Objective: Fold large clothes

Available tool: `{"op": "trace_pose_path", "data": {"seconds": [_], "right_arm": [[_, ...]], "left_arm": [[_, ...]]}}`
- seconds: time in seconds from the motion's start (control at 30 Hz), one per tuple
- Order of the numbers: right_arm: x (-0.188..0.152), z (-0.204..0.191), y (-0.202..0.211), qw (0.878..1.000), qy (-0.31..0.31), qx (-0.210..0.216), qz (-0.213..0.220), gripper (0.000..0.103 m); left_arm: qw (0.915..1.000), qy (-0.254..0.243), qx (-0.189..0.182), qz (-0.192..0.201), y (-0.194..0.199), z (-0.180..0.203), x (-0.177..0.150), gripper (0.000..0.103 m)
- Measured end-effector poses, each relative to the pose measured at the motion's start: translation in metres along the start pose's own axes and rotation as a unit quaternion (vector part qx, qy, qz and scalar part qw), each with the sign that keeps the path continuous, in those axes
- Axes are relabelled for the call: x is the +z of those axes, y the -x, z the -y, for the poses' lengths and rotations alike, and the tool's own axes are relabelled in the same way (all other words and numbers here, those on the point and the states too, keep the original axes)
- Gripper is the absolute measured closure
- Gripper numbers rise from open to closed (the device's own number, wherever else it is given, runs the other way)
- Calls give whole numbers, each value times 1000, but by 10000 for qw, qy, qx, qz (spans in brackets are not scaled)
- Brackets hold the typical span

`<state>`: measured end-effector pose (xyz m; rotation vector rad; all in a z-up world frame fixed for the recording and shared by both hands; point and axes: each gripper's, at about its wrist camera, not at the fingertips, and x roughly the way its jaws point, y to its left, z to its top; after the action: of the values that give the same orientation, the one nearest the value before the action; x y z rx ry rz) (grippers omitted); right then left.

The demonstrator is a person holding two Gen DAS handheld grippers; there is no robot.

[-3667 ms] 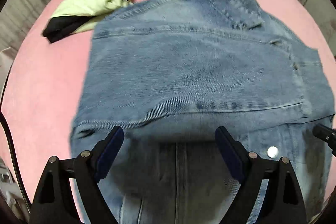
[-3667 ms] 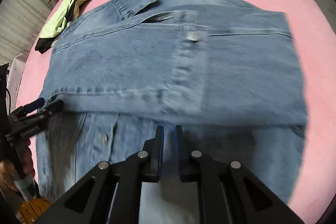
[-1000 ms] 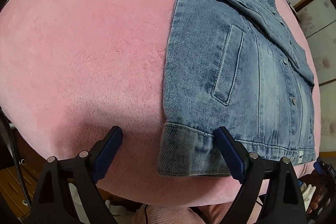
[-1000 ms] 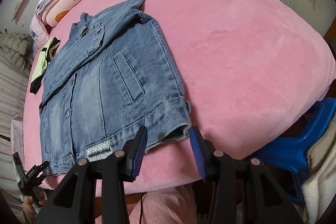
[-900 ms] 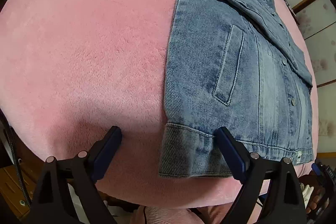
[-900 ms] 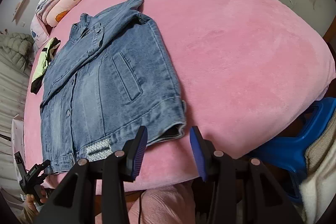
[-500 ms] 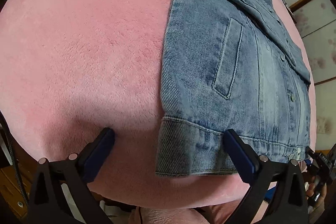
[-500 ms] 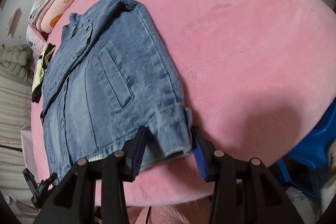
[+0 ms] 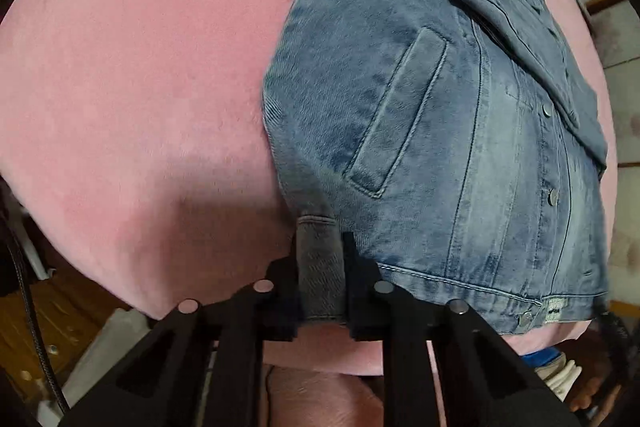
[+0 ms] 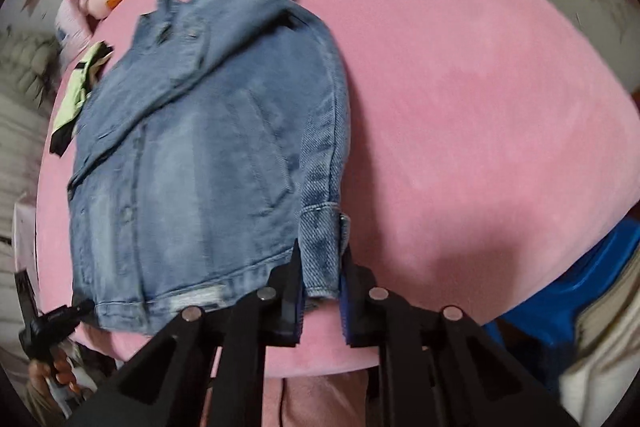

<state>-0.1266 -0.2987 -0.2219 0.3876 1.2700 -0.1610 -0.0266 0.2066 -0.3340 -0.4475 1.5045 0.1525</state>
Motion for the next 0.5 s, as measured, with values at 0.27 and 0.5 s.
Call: {"op": "trace_pose_path", "data": {"seconds": [0.27, 0.5], "right_arm": [[27, -45, 67, 9972, 602, 185, 399, 91], [90, -76, 109, 9932, 554, 721, 727, 91]], "left_arm": [[9937, 526, -941, 309, 70, 5, 15, 93], [9740, 1048, -1802, 887, 141, 20, 69, 94]]}}
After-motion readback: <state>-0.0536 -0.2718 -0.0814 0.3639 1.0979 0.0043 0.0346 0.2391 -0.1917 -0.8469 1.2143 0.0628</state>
